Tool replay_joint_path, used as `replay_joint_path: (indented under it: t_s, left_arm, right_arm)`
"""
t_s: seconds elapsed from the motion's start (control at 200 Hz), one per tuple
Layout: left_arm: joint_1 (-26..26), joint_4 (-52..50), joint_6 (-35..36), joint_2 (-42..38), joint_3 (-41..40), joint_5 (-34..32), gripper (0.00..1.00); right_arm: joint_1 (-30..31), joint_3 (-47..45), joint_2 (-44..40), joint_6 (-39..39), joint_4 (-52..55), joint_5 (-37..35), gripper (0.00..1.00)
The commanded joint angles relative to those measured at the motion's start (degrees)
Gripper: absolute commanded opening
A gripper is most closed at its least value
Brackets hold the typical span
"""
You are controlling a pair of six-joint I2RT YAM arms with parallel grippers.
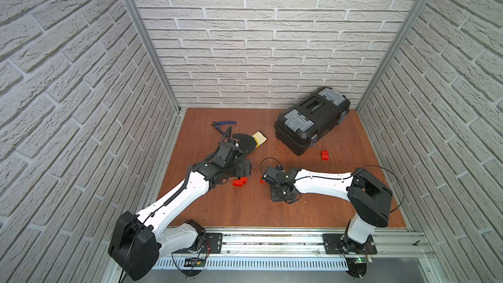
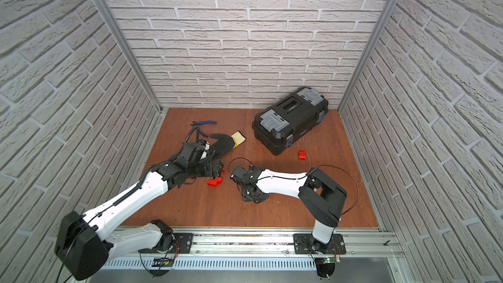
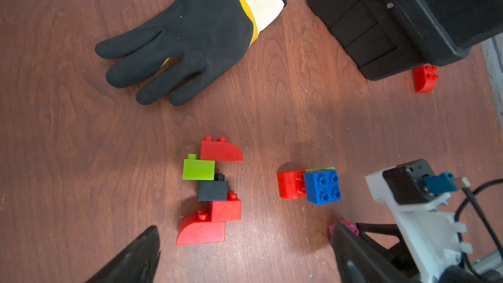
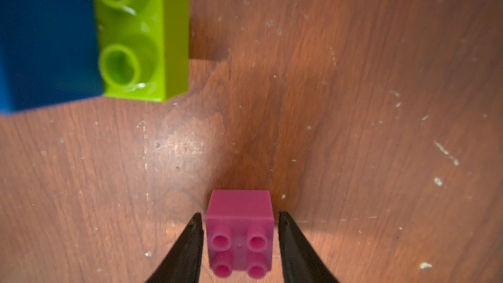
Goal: Assemble the letter s with lego
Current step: Place the lego brick at the center of the board.
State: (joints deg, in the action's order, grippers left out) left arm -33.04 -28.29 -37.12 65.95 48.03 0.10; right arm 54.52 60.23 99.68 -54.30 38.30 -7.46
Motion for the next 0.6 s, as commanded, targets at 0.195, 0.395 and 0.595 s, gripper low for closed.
replay_joint_path:
  t_s: [0.195,0.395,0.595]
  left_arm:
    - [0.3,2.0,1.6,-0.6,-0.7,2.7,0.98]
    - [0.1,3.4,1.1,-1.0,-1.0,5.7,0.98]
    - [-4.0,4.4,1.9,1.8,0.9,4.9,0.98]
  right_arm:
    - [0.2,2.2,-5.2,0.2,4.0,-1.3,0.63]
    - [-3.5,0.6,-13.7,6.8,7.0,-1.2,0.73]
    - [-11.9,-1.6,-20.3,16.0,8.6,-1.6,0.78]
